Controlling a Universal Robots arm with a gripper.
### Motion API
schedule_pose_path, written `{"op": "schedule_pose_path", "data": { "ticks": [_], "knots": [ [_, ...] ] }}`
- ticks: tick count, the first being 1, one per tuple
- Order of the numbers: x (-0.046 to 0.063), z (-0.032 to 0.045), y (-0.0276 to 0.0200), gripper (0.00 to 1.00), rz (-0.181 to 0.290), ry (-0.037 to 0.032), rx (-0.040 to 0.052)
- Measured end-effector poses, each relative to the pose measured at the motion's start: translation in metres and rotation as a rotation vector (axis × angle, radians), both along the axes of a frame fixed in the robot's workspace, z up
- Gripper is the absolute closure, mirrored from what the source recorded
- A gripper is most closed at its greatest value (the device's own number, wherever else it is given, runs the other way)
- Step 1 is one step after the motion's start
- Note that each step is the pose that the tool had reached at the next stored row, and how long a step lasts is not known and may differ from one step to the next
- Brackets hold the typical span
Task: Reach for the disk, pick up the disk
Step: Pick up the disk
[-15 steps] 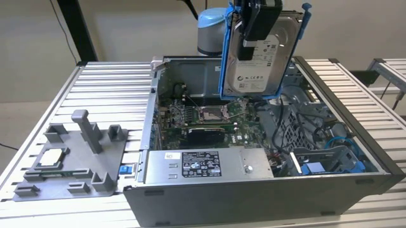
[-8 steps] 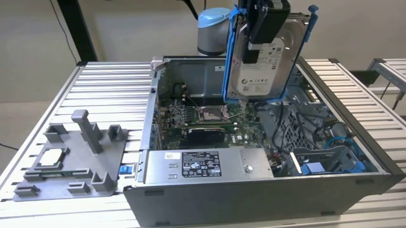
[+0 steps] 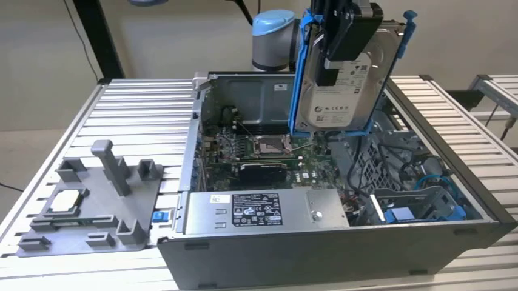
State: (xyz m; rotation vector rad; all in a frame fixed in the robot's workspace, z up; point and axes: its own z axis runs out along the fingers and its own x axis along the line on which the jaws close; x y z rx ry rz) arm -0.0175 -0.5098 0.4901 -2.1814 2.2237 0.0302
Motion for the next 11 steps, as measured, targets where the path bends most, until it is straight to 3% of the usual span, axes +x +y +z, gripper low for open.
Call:
{"op": "schedule_pose_path", "data": {
  "ticks": [11],
  "knots": [
    [0.013,-0.0002,-0.0224,1.0,0.0,0.0048,-0.0001]
  ]
}}
